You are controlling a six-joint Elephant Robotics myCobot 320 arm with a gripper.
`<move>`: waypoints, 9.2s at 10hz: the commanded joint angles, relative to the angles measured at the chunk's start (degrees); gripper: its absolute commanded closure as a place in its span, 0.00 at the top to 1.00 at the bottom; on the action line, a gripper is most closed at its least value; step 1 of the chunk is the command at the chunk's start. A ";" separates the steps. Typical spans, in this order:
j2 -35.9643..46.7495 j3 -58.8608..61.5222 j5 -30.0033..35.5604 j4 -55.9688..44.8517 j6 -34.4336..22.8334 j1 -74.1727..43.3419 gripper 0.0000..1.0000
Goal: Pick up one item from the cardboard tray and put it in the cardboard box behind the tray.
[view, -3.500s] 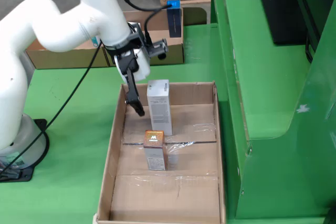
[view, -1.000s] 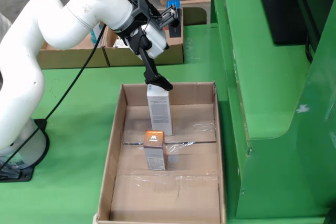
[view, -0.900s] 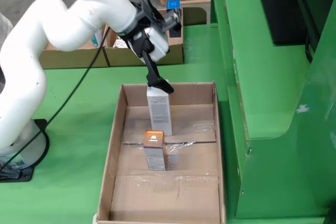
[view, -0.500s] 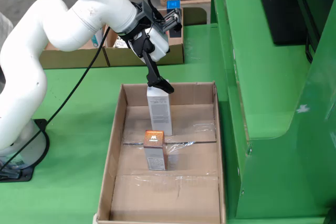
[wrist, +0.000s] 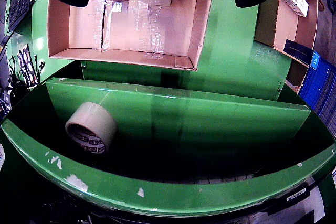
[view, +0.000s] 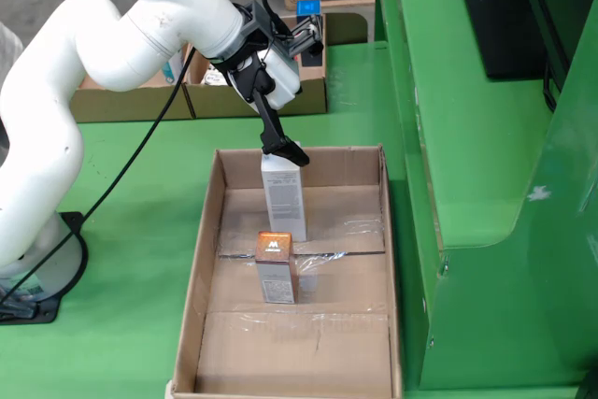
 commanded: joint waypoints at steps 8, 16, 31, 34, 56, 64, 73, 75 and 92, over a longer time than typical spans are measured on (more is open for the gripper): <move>-0.06 1.49 -0.01 1.19 0.39 -0.39 1.00; 2.52 1.49 2.48 -6.91 1.43 -0.55 1.00; 5.93 1.49 3.50 -16.69 3.57 -0.14 1.00; 0.20 1.49 3.41 -7.11 1.38 -1.49 1.00; -2.46 1.49 4.90 -6.45 1.20 -2.26 1.00; -2.46 1.49 4.90 -6.45 1.20 -2.26 1.00; -2.46 1.49 4.90 -6.45 1.20 -2.26 0.10; -2.46 1.49 4.90 -6.45 1.20 -2.26 0.00; -2.46 1.49 4.90 -6.45 1.20 -2.26 0.00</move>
